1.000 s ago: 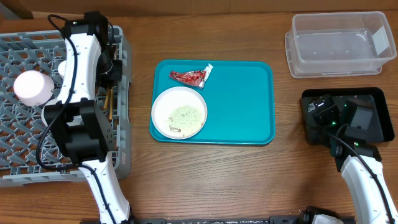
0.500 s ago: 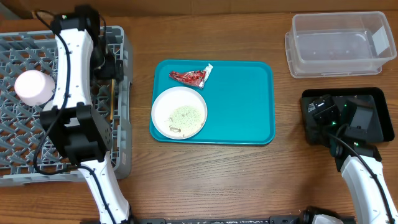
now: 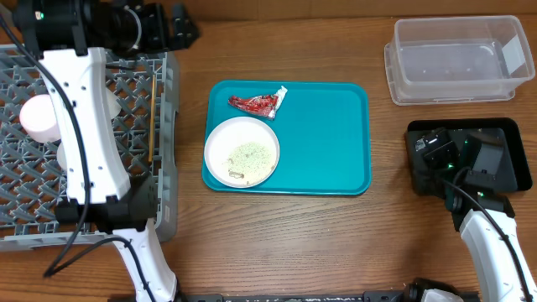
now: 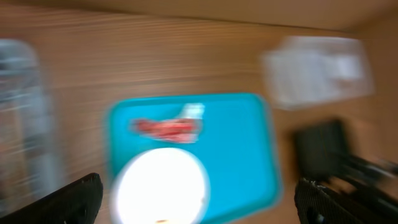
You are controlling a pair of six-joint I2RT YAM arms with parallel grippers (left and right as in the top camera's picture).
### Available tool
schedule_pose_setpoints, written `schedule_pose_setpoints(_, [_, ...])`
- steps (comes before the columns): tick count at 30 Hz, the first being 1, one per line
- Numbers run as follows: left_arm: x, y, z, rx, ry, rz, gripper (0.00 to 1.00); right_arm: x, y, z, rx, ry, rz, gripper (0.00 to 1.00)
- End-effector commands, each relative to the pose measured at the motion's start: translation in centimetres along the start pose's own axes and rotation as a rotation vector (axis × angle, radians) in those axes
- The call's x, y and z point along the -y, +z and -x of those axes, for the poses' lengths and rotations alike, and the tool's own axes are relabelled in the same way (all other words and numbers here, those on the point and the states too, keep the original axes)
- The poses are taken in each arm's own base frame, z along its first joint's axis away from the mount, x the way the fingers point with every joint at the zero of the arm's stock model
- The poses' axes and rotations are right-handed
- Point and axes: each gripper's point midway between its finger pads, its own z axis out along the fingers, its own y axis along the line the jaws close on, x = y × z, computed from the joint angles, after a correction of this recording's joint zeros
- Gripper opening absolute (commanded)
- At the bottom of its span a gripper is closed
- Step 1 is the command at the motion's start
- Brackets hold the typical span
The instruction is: Sort waste into correct bins and load items into the dishwasher
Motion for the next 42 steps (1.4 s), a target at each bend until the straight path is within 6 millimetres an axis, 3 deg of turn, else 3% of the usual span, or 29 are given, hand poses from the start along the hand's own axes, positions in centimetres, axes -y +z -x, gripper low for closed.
schedule_pose_setpoints(1, [7.6, -0.2, -1.7, -0.067, 0.024, -0.323, 0.99, -1.1, -0.5, 1.0, 0.027, -0.004, 0.030, 1.00])
schedule_pose_setpoints(4, [9.5, 1.3, -3.4, -0.136, 0.049, -0.321, 0.82, -1.1, -0.5, 1.0, 0.027, -0.004, 0.030, 1.00])
schedule_pose_setpoints(6, [10.9, 2.8, -4.8, -0.189, 0.076, -0.309, 0.80, -1.1, -0.5, 1.0, 0.027, -0.004, 0.030, 1.00])
schedule_pose_setpoints(9, [12.7, 5.0, -7.1, -0.267, 0.128, -0.267, 0.65, -1.1, -0.5, 1.0, 0.027, -0.004, 0.030, 1.00])
schedule_pose_setpoints(12, [14.3, 7.2, -9.9, -0.344, 0.200, -0.200, 0.65, -1.1, -0.5, 1.0, 0.028, -0.004, 0.030, 1.00])
schedule_pose_setpoints(16, [15.1, 10.1, -12.5, -0.387, 0.287, -0.058, 0.61, -1.1, -0.5, 1.0, 0.028, -0.004, 0.030, 1.00])
schedule_pose_setpoints(18, [14.6, 11.6, -13.2, -0.380, 0.309, 0.065, 0.42, -1.1, -0.5, 1.0, 0.027, -0.004, 0.030, 1.00])
schedule_pose_setpoints(19, [14.2, 12.2, -13.4, -0.368, 0.307, 0.132, 0.41, -1.1, -0.5, 1.0, 0.027, -0.004, 0.030, 1.00])
schedule_pose_setpoints(22, [12.4, 13.5, -13.1, -0.300, 0.284, 0.345, 0.47, -1.1, -0.5, 1.0, 0.027, -0.004, 0.030, 1.00])
schedule_pose_setpoints(24, [11.4, 14.1, -12.8, -0.262, 0.269, 0.427, 0.72, -1.1, -0.5, 1.0, 0.027, -0.004, 0.030, 1.00])
schedule_pose_setpoints(25, [11.2, 14.5, -12.7, -0.256, 0.273, 0.438, 0.78, -1.1, -0.5, 1.0, 0.027, -0.004, 0.030, 1.00])
schedule_pose_setpoints(29, [10.1, 16.0, -12.7, -0.256, 0.264, 0.451, 0.82, -1.1, -0.5, 1.0, 0.027, -0.004, 0.030, 1.00])
schedule_pose_setpoints(32, [9.1, 17.1, -12.6, -0.252, 0.249, 0.460, 0.97, -1.1, -0.5, 1.0, 0.028, -0.004, 0.030, 1.00])
schedule_pose_setpoints(42, [6.3, 19.5, -12.4, -0.241, 0.191, 0.477, 1.00, -1.1, -0.5, 1.0, 0.027, -0.004, 0.030, 0.99])
